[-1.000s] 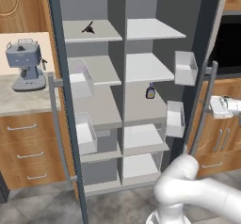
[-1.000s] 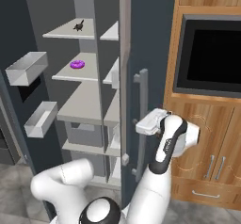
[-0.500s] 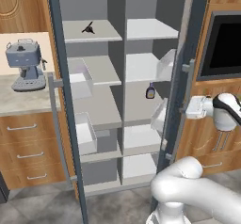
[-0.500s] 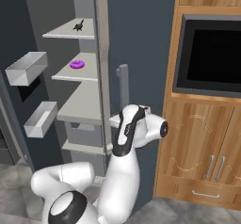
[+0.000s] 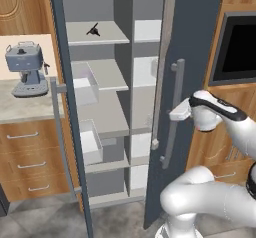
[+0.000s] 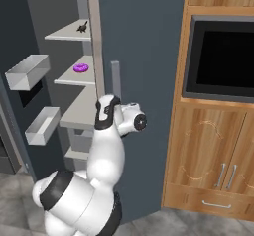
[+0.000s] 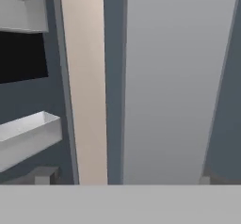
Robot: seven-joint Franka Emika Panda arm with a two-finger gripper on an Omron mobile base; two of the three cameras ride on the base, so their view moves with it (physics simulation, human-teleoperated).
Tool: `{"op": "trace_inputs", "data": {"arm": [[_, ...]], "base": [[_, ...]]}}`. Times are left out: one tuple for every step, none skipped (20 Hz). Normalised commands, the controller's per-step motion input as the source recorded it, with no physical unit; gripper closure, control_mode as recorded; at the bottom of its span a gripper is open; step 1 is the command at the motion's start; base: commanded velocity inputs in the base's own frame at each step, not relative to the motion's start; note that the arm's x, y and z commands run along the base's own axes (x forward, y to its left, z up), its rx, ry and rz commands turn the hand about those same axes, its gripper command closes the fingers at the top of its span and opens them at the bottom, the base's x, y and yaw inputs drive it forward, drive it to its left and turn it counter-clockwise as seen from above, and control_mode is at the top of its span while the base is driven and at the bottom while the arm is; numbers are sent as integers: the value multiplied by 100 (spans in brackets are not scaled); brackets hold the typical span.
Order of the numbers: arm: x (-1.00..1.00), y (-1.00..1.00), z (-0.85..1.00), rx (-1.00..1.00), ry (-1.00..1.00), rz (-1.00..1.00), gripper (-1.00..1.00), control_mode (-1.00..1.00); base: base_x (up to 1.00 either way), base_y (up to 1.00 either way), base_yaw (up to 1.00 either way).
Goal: There's a fish in the fridge that needs to be moved to the freezer for freezing. Pick up the fish from the fridge, place it on any shelf in the freezer, and close the fridge and freezer doors when done.
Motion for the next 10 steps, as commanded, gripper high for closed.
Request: {"op": "trace_inputs", "data": {"arm": [[49,55,-6,-4,0,-4,-100,-100],[47,49,-10,-2,0,-5,-100,-100],[49,49,-8,-2,0,-5,-100,-100],[47,41,-4,-1,1,-4,-100,-100],[39,33,0,-1,2,-4,-100,-100],[36,35,-1,-1,0,-5,-100,-100],[42,37,-1,-3,1,-5,-100,-100],[43,37,0,-3,0,-6,-100,-100],[49,39,0,-3,0,-7,-100,-100],[51,39,0,-3,0,-7,-100,-100]], "base": [[0,0,0],[0,0,0],[0,0,0],[0,0,0],[0,0,0],[0,0,0],[0,0,0],[0,0,0],[0,0,0],[0,0,0]]}}
